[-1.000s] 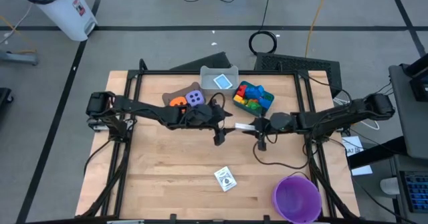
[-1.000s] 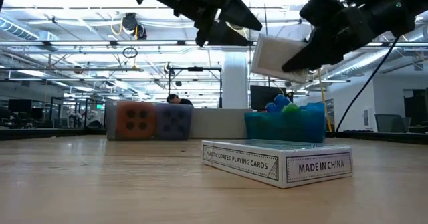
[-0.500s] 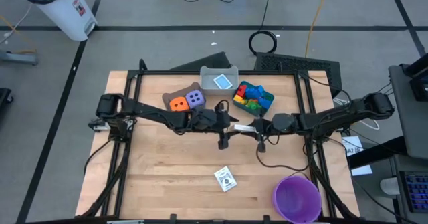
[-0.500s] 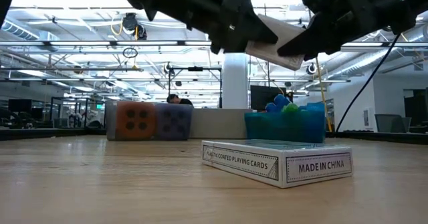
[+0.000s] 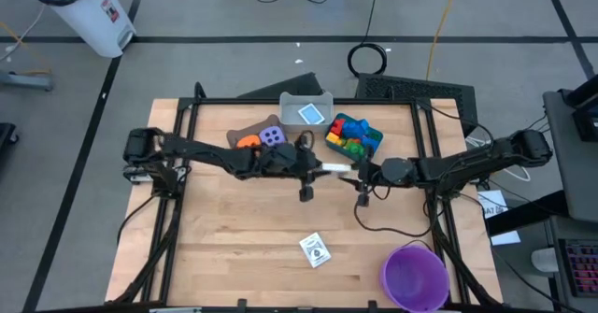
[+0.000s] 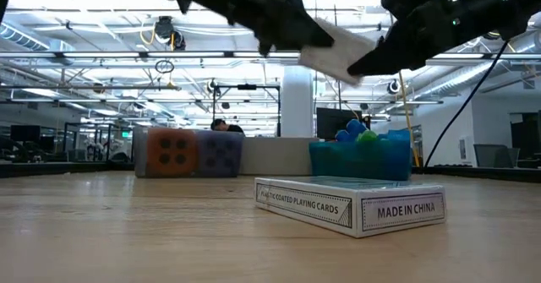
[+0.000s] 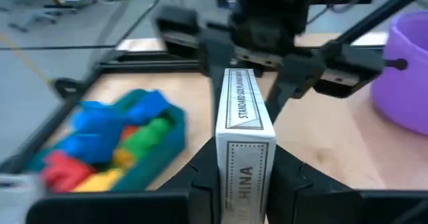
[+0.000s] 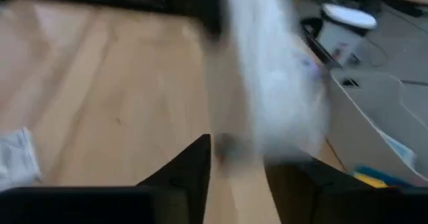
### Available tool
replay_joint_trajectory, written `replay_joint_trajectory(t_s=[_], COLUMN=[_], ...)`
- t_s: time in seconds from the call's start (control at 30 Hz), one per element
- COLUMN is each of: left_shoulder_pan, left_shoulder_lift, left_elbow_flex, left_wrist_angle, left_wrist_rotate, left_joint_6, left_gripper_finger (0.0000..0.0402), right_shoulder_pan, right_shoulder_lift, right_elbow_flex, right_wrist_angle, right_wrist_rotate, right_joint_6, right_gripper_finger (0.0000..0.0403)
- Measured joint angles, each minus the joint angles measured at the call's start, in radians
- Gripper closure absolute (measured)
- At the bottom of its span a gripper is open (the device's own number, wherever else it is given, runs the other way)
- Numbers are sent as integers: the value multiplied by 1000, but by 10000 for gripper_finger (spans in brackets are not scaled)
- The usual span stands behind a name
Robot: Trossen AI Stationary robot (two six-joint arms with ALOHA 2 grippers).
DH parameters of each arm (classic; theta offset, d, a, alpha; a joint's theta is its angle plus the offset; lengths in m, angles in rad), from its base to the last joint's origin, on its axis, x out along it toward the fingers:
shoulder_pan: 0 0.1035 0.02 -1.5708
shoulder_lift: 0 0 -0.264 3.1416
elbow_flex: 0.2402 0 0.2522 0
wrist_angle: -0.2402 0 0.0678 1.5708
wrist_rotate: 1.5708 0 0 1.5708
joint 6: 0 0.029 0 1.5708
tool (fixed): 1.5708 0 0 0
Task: Pick & Place Toys
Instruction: Put the brown deck of cards into the gray bin
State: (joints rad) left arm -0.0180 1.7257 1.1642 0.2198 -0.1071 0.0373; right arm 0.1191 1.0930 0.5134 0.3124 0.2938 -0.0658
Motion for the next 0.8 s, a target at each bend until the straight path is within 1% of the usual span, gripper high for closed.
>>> replay_joint_trajectory(t_s=[0.1,0.2,0.27,0.33,0.37,0.43,0.57,0.67,0.8], left_shoulder_pan=[17,45,87,149,182,254,409,522,610], left_shoulder_lift=[-89,-153,-169,-167,-162,-125,-27,37,113], left_elbow_flex=[2,3,3,3,3,3,2,2,2], left_wrist_angle=[-79,-136,-158,-147,-156,-124,-88,-34,5], left_wrist_rotate=[-39,-82,-105,-96,-71,-5,97,208,308], left_joint_6=[27,103,136,138,139,146,141,94,40], left_gripper_finger=[331,331,331,331,331,331,331,331,331], right_shoulder_pan=[0,1,1,1,1,1,1,0,-3], right_shoulder_lift=[-34,-81,-105,-122,-126,-135,-136,-136,-135], right_elbow_flex=[-2,-2,-1,-1,-2,-1,-2,-6,-22], right_wrist_angle=[-67,-105,-127,-134,-131,-133,-143,-137,-139], right_wrist_rotate=[20,19,19,18,18,18,18,18,20], right_joint_6=[-3,-2,0,0,0,0,0,0,-3], right_gripper_finger=[256,243,238,235,235,234,234,234,234])
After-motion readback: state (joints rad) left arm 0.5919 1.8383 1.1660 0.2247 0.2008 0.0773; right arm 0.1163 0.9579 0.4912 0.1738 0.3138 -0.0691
